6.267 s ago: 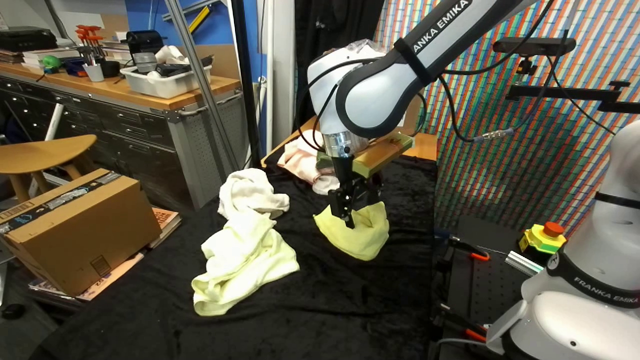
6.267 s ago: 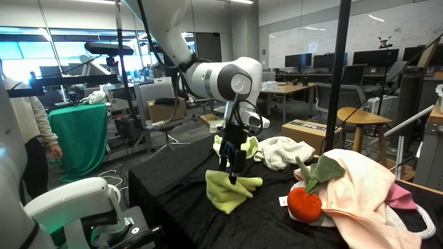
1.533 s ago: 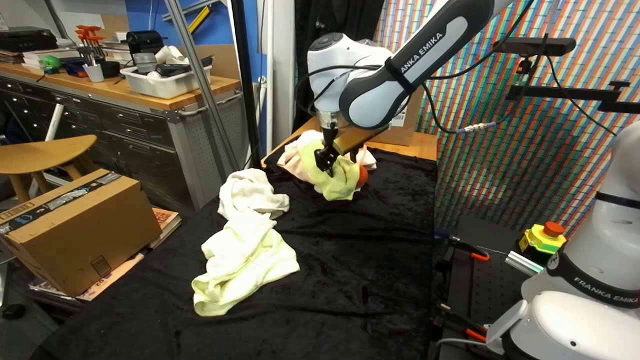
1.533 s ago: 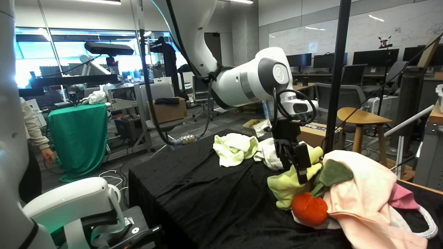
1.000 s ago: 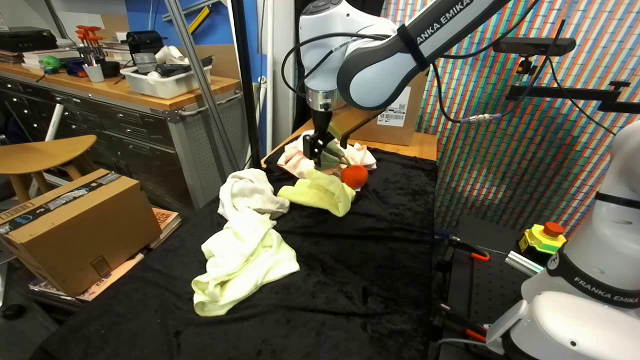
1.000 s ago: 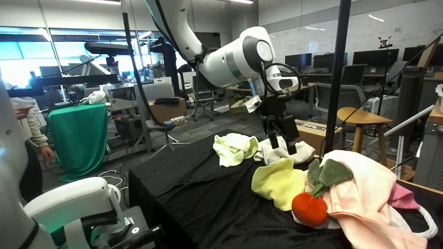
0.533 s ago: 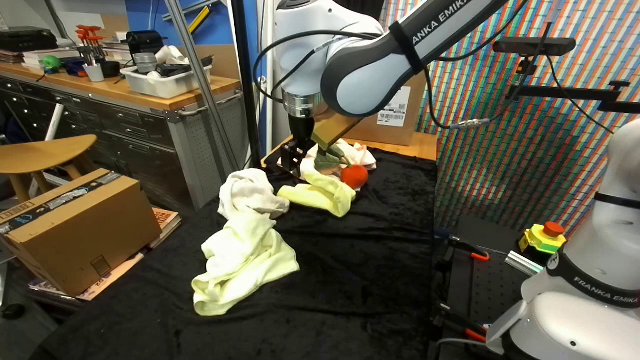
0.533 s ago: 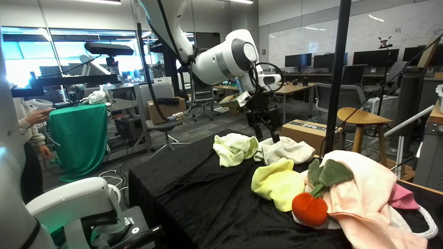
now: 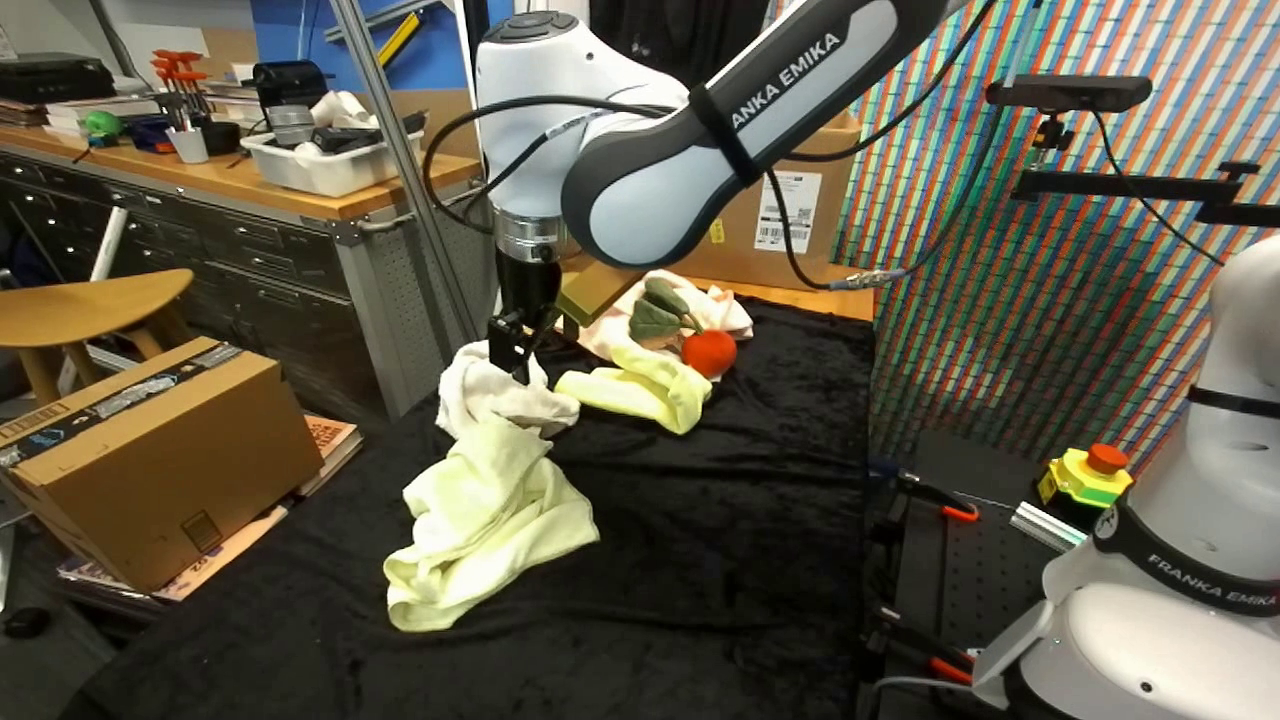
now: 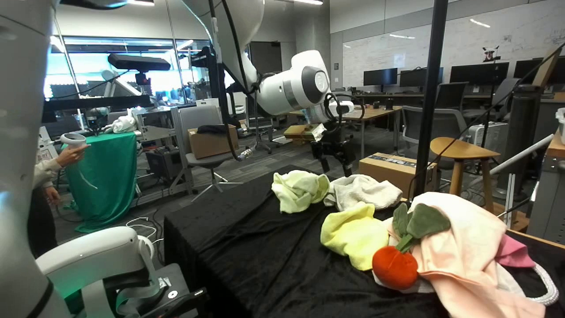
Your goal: Pile up all the objects on the table
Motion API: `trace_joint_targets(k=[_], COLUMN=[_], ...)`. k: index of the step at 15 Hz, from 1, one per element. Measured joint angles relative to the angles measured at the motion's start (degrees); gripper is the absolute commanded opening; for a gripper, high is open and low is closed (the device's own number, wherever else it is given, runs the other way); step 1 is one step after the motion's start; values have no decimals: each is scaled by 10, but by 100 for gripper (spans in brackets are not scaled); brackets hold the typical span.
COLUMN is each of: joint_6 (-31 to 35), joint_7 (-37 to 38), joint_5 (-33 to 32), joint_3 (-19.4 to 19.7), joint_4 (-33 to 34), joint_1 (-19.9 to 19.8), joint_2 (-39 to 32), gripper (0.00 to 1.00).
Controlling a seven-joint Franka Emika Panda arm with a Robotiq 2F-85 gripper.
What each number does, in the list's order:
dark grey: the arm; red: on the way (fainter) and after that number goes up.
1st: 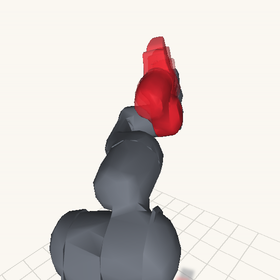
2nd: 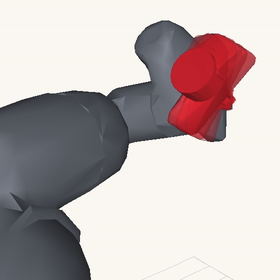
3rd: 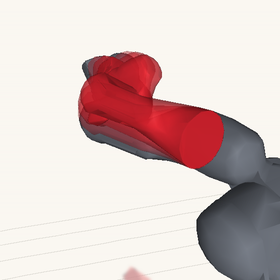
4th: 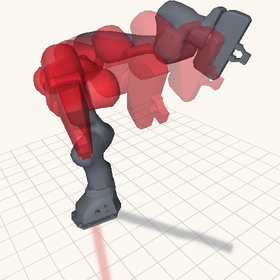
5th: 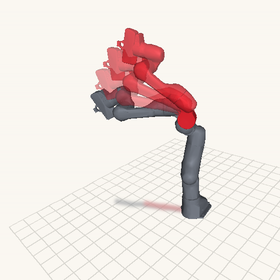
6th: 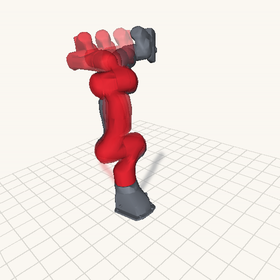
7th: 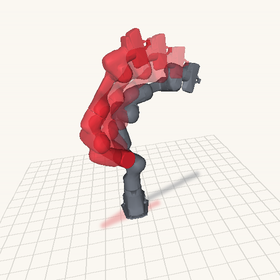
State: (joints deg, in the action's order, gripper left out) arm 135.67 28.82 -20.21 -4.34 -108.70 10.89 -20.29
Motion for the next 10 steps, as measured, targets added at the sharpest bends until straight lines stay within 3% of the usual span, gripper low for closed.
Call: trace_joint_targets(k=[10], joint_6=[-18], joint_7=[-141], joint_5=[90], joint_3=[2], joint_4=[164], joint_1=[-2], joint_2=[-131], gripper=[100])
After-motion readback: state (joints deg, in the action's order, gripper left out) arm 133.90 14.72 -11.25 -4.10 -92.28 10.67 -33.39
